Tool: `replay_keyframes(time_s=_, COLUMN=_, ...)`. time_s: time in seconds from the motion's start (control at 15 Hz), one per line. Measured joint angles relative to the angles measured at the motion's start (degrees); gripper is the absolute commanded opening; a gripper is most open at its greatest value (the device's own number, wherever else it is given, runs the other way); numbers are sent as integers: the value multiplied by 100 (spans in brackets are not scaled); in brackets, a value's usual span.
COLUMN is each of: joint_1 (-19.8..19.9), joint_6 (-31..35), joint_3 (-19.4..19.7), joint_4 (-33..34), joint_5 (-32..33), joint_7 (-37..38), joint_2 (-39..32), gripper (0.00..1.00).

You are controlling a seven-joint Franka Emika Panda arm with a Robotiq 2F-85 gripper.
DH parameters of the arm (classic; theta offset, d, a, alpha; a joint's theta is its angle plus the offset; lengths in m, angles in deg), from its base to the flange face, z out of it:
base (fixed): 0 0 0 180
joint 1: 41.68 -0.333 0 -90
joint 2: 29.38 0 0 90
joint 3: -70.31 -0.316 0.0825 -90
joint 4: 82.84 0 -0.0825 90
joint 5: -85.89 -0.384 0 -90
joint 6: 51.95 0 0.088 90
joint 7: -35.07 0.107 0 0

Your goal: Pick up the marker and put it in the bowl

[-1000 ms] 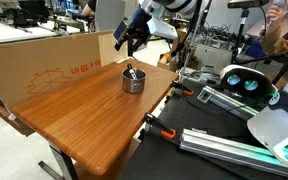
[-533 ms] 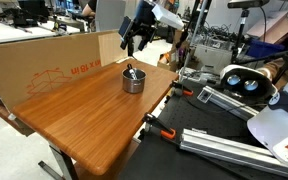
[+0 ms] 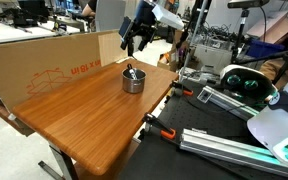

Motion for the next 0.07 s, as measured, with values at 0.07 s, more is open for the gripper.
replay_keyframes(time_s=0.07, joint_1=0, joint_6=0, joint_3=0, joint_4=0, joint_5=0, joint_7=0, joint_2=0, gripper=100)
